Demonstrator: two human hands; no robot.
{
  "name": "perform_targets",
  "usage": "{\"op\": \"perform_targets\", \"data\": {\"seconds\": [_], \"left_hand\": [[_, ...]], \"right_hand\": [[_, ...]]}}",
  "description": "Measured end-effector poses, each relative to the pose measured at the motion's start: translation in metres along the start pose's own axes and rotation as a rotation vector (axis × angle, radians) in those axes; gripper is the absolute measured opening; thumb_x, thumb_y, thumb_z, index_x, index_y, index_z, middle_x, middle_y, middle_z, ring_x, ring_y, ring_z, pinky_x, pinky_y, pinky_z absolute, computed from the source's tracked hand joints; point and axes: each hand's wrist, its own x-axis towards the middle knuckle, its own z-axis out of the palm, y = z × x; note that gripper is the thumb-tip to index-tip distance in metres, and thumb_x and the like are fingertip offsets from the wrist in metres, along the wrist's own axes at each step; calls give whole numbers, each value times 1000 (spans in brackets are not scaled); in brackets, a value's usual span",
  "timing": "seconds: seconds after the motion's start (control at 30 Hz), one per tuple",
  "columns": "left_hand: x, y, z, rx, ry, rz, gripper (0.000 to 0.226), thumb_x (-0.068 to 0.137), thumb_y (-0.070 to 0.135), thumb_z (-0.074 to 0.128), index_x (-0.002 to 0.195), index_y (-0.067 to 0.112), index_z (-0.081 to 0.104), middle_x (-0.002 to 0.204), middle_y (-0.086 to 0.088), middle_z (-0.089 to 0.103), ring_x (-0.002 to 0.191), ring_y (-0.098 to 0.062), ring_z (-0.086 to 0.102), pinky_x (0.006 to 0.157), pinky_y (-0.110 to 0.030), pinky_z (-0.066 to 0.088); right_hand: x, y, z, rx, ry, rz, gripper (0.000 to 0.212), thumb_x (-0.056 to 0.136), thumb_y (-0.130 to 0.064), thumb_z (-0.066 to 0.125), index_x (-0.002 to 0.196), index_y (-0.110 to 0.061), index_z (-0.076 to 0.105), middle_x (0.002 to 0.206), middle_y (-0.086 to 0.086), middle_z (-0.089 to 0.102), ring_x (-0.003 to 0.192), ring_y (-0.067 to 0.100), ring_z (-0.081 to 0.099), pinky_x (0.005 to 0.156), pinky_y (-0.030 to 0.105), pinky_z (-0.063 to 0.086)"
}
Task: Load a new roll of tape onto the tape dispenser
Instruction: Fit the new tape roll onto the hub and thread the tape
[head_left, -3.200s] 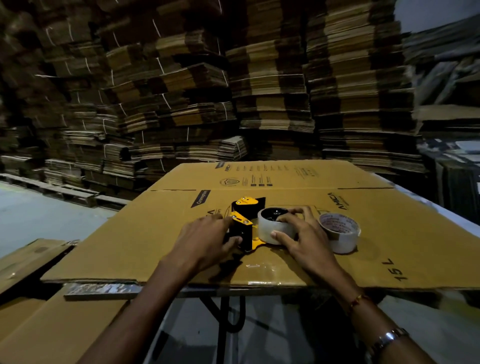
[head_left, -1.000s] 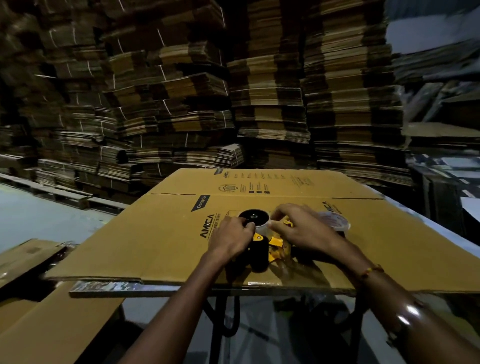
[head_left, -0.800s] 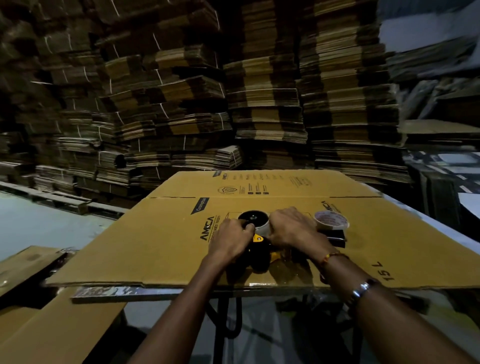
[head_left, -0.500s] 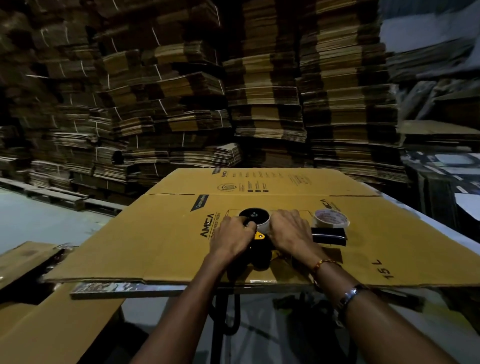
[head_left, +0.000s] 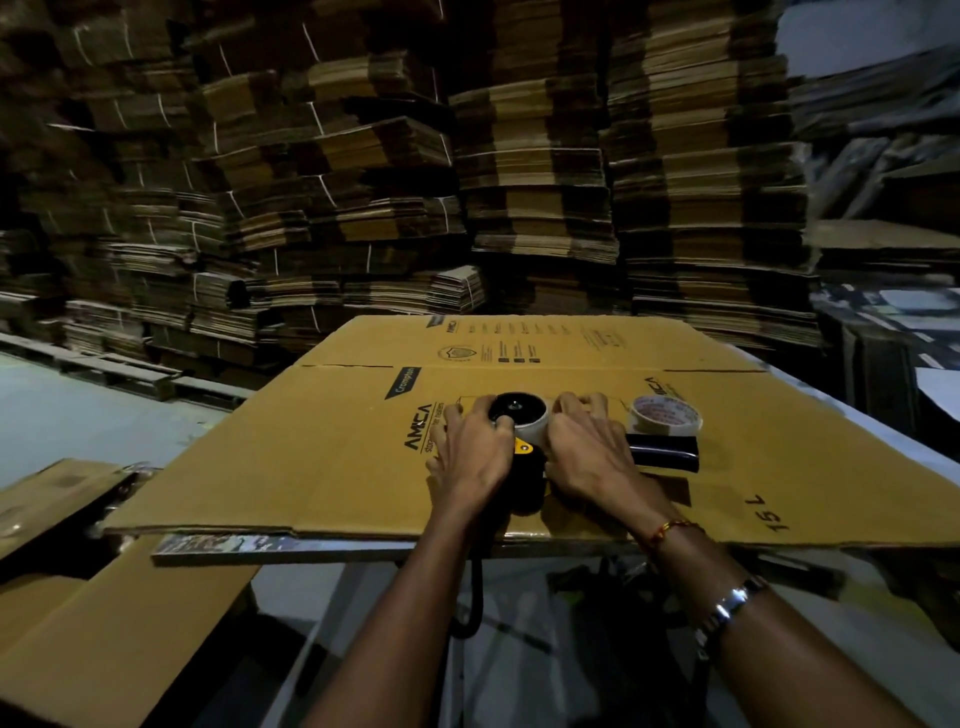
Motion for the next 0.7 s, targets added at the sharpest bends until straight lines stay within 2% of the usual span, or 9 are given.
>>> {"op": "perform_targets", "data": {"seconds": [0.1,0.23,0.3,0.37,0.4,0.47,0.57,0.63,0.7], "left_hand": [[-3,4,0,0,13,-8,43,100,35,43,143,32,48,155,-8,29,144,-32,25,112,-62,29],[-6,7,-1,1,31,-20,42,99,34,43,140,30,51,157,-7,27,144,-31,24,111,-60,29],[-6,7,-1,1,32,-21,41,100,33,43,140,30,51,156,-8,27,143,-32,25,111,-60,30],[-5,7,-1,1,30,-17,41,100,33,43,140,29,51,155,-8,28,143,-32,25,110,-59,30],[-6,7,-1,-2,29,-18,41,100,33,43,140,29,51,155,-8,28,142,-32,25,110,-59,30],[-5,7,-1,-11,28,-21,41,100,33,43,139,29,51,154,-7,28,142,-32,25,110,-59,30],[-5,7,-1,-17,21,-20,40,99,33,44,138,29,52,154,-7,29,142,-33,25,110,-60,30],[-5,7,-1,-16,19,-15,39,99,32,44,137,29,53,153,-7,29,142,-33,25,110,-61,30],[-4,7,-2,-14,24,-13,38,99,32,44,136,29,53,153,-7,29,142,-33,25,109,-60,30]], "right_hand": [[-13,-3,-8,-37,-34,-48,41,92,-20,62,132,-13,54,151,10,32,144,39,13,112,61,26],[-33,-1,-18,-44,-60,-106,26,95,-22,59,116,-8,63,158,8,25,148,41,4,115,66,18],[-44,2,-18,-32,-99,-119,22,95,-23,57,108,-8,66,159,6,25,148,41,5,115,62,21],[-50,4,-17,-1,-124,-115,18,95,-26,59,91,-12,69,161,4,23,148,40,6,116,58,23],[-52,4,-17,29,-133,-116,20,94,-28,60,80,-15,68,162,3,23,149,38,7,117,57,22],[-54,3,-22,78,-158,-135,26,95,-28,60,70,-22,63,162,6,27,151,29,7,121,54,13],[-59,5,-32,127,-188,-165,25,97,-24,57,77,-14,68,156,10,38,151,11,6,121,37,1],[-65,10,-32,165,-194,-184,25,97,-24,58,79,-12,69,155,8,41,150,7,5,121,35,1],[-70,15,-27,193,-187,-160,25,96,-27,61,76,-13,68,161,3,30,151,13,6,124,38,5]]}}
